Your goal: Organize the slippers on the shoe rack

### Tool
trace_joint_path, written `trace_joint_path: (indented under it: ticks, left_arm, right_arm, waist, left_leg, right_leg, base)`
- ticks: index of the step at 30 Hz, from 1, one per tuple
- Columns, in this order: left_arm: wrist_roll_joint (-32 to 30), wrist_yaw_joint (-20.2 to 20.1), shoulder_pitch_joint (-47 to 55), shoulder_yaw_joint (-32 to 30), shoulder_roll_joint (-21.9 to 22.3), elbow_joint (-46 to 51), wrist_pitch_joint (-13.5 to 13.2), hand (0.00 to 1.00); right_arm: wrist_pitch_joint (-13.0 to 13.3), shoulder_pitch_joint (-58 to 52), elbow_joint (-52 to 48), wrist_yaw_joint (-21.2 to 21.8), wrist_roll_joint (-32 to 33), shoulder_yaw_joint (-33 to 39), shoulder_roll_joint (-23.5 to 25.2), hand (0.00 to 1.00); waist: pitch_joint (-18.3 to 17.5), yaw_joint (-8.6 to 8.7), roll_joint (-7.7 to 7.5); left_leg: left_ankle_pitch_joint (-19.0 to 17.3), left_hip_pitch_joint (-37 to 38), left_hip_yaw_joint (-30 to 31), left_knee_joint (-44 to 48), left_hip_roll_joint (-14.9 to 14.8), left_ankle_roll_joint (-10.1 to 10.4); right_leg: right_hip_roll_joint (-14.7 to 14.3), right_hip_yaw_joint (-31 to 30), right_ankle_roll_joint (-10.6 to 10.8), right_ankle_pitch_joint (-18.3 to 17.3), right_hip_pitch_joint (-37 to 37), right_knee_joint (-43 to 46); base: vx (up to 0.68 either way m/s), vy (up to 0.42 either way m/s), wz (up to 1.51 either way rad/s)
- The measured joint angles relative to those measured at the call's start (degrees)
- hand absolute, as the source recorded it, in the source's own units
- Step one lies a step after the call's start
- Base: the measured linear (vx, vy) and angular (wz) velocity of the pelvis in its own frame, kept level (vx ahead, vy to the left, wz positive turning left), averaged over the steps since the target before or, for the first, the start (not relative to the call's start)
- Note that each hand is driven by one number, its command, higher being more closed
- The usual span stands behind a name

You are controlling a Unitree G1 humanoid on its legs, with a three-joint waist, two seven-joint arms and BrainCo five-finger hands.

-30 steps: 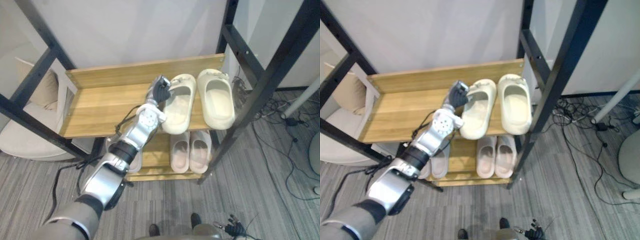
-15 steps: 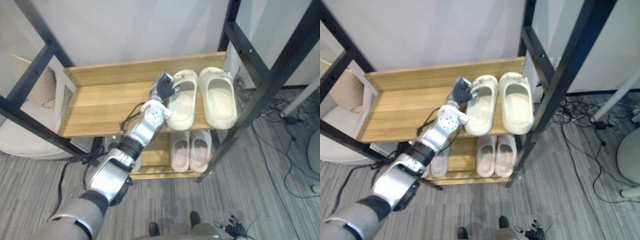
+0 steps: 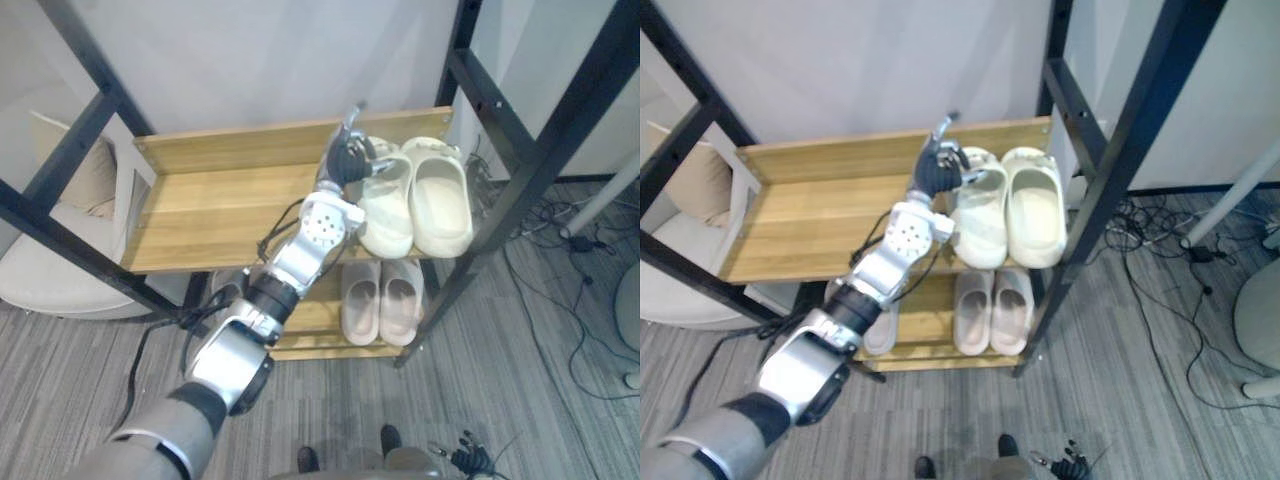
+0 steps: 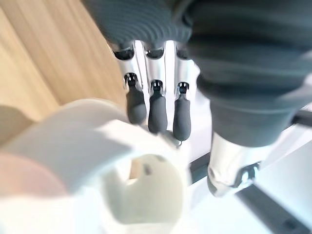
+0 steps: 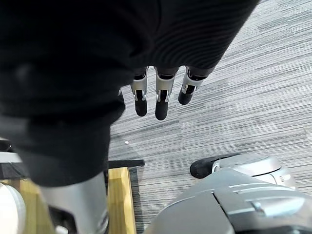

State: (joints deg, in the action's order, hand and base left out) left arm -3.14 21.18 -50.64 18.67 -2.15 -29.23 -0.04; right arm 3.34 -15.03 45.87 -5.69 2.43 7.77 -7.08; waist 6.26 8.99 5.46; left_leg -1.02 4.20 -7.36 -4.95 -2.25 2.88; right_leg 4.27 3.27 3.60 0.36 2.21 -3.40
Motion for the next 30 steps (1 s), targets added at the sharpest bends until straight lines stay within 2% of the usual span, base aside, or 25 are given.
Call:
trace_joint_path:
  ticks: [2,8,13,21,25,26,30]
  left_arm:
    - [1.3,0.0,3.5,-1.3,-0.6,3.7,-0.8,0.0]
    - [3.4,-0.1,10.2,-4.3,-2.4,6.9,-1.8,0.0]
    - [3.4,-0.1,14.5,-4.3,-3.6,9.2,-1.8,0.0]
    - [6.3,-1.8,26.8,-3.2,-3.7,21.2,-2.4,0.0]
    - [10.2,-4.8,38.0,0.4,-3.9,30.8,-5.1,0.0]
    - [12.2,-6.9,43.0,1.7,-3.9,34.0,-6.6,0.0]
    - [16.4,-10.9,49.7,3.1,-4.5,38.9,-8.5,0.0]
  right_arm:
    - [0.0,0.0,0.0,-0.1,0.0,-1.3,-0.4,0.0]
    - [-0.1,0.0,0.1,-0.2,0.0,-2.4,-0.7,0.0]
    - [-0.5,0.2,0.1,-0.3,-0.1,-3.9,-0.9,0.0]
    - [-0.6,0.3,0.3,-0.5,-0.1,-4.8,-0.9,0.0]
    - [-0.6,0.7,2.1,-0.7,0.0,-5.9,-0.9,0.0]
    - [-0.7,1.0,2.9,-0.7,0.1,-6.3,-0.7,0.0]
    - [-0.5,1.6,4.2,-0.5,0.2,-6.5,-0.6,0.0]
  waist:
    - [-0.3,0.05,-0.15]
    - [-0.6,-0.25,-0.72]
    - [-0.9,-0.42,-1.37]
    - [-1.0,-1.48,-2.11]
    - [-1.7,-2.89,-3.39]
    - [-2.1,-3.39,-3.95]
    - [-2.8,-4.56,-4.45]
  left_leg:
    - [0.1,0.3,0.2,0.1,-0.1,0.1]
    - [0.4,0.9,0.4,-0.1,-0.3,0.2]
    - [1.0,0.9,1.5,-0.8,-0.3,0.3]
    - [0.9,2.0,1.6,-0.8,-0.4,0.3]
    - [0.9,2.0,1.6,-0.8,-0.6,0.3]
    - [0.9,2.0,1.6,-0.8,-0.7,0.3]
    - [0.9,2.0,1.6,-0.8,-0.7,0.3]
  right_leg:
    - [-0.1,0.7,0.0,0.0,0.6,-0.1]
    - [-0.2,1.5,-0.4,0.4,1.8,-0.9]
    - [-0.3,2.4,-0.4,0.4,1.9,-1.0]
    - [-0.3,2.9,-0.4,0.5,3.5,-1.7]
    - [-0.5,2.9,-0.4,0.5,3.5,-1.7]
    - [-0.5,2.9,-0.5,0.5,3.5,-1.7]
    - [-0.5,3.0,-0.5,0.5,3.5,-1.7]
  base:
    - [-0.03,-0.03,0.08]
    - [-0.04,-0.026,0.06]
    - [-0.02,-0.028,0.08]
    - [-0.01,-0.016,0.04]
    - [-0.05,-0.025,0.0]
    - [-0.03,-0.022,0.01]
    - [-0.04,-0.017,0.0]
